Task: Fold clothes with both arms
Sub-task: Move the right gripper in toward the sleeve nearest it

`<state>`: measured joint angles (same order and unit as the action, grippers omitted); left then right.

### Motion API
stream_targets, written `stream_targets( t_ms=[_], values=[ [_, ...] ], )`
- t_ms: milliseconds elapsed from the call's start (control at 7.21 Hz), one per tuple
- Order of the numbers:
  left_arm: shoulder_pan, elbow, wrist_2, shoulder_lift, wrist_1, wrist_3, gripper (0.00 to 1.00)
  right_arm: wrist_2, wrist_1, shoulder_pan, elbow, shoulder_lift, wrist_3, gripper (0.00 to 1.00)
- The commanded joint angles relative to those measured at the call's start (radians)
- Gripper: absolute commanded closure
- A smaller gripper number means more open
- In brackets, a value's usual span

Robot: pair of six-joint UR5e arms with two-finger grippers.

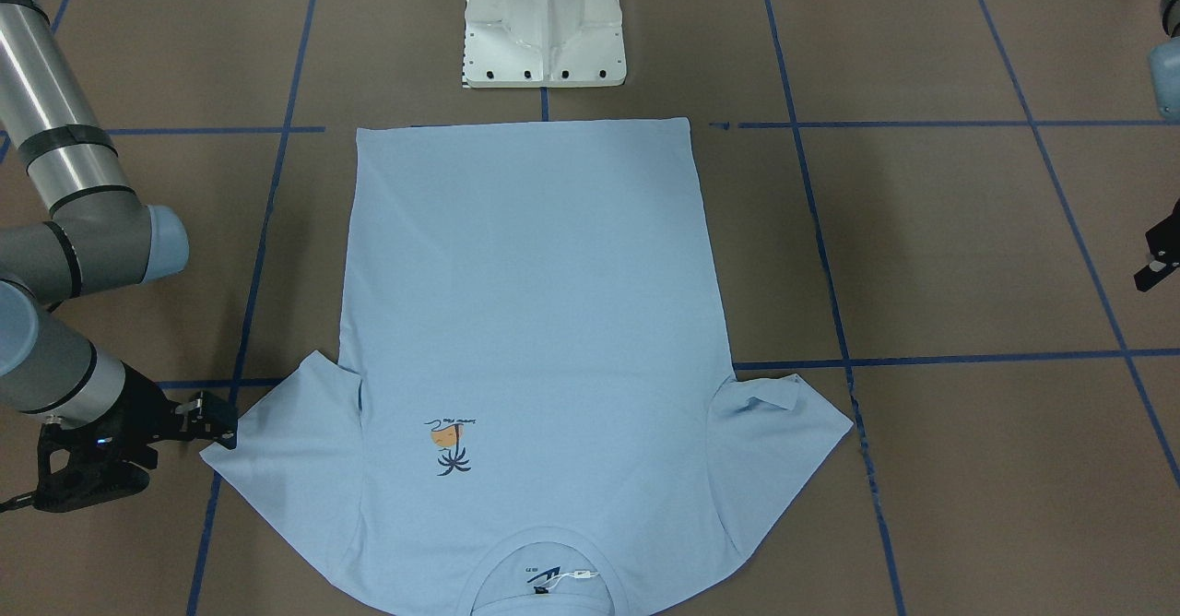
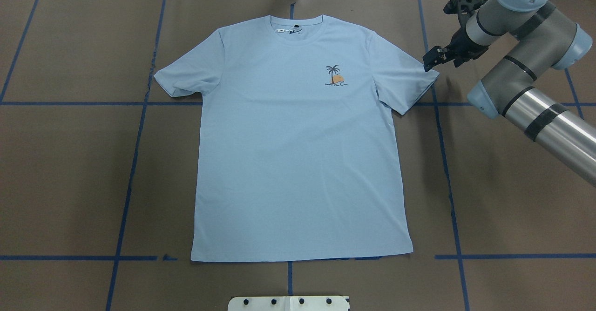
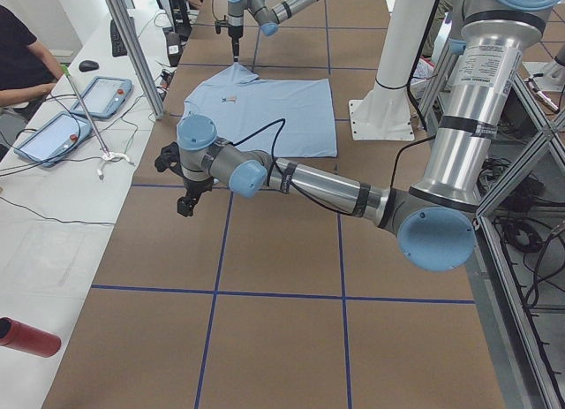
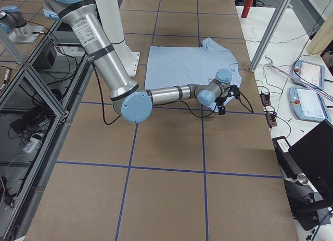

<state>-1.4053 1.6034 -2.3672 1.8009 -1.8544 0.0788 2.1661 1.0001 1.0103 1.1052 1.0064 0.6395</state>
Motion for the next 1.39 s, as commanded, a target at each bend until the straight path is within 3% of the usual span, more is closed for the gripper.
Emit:
stream_targets(
  t_ms=[0,277,554,693,970,1109,1248],
  values=[
    [0.0,0.0,0.0,0.002,0.0,0.001,0.0,-0.006,0.0,-0.012,-0.033,-0.021,0.0,0.17],
    [0.0,0.001,0.0,0.006,0.0,0.001,0.0,-0.006,0.002,-0.013,-0.042,-0.023,0.0,0.35],
    [0.0,0.001,0.0,0.006,0.0,0.001,0.0,-0.006,0.005,-0.015,-0.048,-0.023,0.0,0.41],
    [0.0,0.001,0.0,0.008,0.0,0.001,0.0,-0.006,0.005,-0.015,-0.048,-0.023,0.0,0.51],
    [0.0,0.001,0.0,0.008,0.0,0.001,0.0,-0.005,0.005,-0.015,-0.048,-0.025,0.0,0.91],
    [0.0,0.001,0.0,0.008,0.0,0.001,0.0,-0.005,0.002,-0.015,-0.047,-0.025,0.002,1.0],
    [0.0,0.001,0.0,0.008,0.0,0.001,0.0,-0.005,0.0,-0.015,-0.042,-0.025,0.002,1.0]
  ],
)
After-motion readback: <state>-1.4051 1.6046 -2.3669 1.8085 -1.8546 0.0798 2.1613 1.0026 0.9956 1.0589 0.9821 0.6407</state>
